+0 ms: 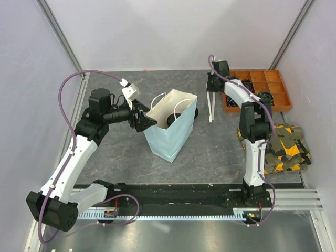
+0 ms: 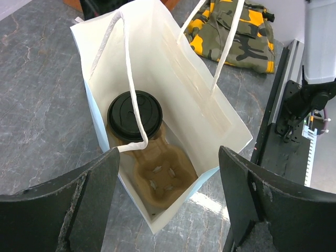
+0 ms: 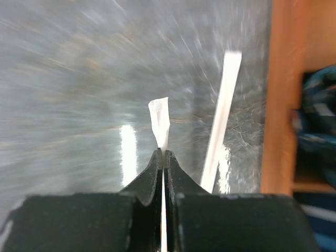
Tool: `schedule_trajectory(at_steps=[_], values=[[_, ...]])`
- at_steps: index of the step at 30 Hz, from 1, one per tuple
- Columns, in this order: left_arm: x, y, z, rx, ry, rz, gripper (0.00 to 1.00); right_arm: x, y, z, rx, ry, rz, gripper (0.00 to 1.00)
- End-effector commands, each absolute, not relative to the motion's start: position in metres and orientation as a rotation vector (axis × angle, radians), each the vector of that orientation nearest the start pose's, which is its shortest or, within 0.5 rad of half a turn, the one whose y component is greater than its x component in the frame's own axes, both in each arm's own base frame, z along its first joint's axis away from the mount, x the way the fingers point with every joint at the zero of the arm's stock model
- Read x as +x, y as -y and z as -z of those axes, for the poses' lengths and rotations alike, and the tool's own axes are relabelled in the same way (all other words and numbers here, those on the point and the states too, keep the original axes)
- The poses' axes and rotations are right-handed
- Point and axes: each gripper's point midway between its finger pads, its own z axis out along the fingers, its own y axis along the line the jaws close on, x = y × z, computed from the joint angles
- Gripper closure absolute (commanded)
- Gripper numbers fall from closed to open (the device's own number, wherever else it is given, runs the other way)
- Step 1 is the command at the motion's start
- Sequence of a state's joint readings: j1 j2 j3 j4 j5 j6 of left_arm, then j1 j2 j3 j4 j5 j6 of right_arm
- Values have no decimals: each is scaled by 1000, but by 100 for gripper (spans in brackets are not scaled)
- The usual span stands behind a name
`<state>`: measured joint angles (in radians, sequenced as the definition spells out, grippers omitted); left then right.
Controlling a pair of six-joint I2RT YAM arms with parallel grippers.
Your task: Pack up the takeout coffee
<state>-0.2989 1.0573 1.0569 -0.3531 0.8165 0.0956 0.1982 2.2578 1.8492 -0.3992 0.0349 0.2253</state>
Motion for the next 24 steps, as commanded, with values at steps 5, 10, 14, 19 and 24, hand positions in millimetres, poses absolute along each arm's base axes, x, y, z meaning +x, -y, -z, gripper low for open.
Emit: schedule_trajectory(at_steps=[5, 10, 14, 19, 24], values=[[253, 209, -307, 939, -1620, 877, 17, 548, -138, -368, 50, -1787, -506, 100], [249, 209, -305, 941, -1623, 891, 17, 511, -137, -494, -26, -1432, -564, 100], [251, 209, -305, 928, -1617, 891, 17, 473, -159, -558, -73, -1159, -718, 100], [254, 210, -306, 915, -1618, 894, 17, 448, -211, -562, -112, -1092, -803, 100], [256, 210, -305, 892, -1625, 899, 17, 411, -241, -573, -191, -967, -786, 100]])
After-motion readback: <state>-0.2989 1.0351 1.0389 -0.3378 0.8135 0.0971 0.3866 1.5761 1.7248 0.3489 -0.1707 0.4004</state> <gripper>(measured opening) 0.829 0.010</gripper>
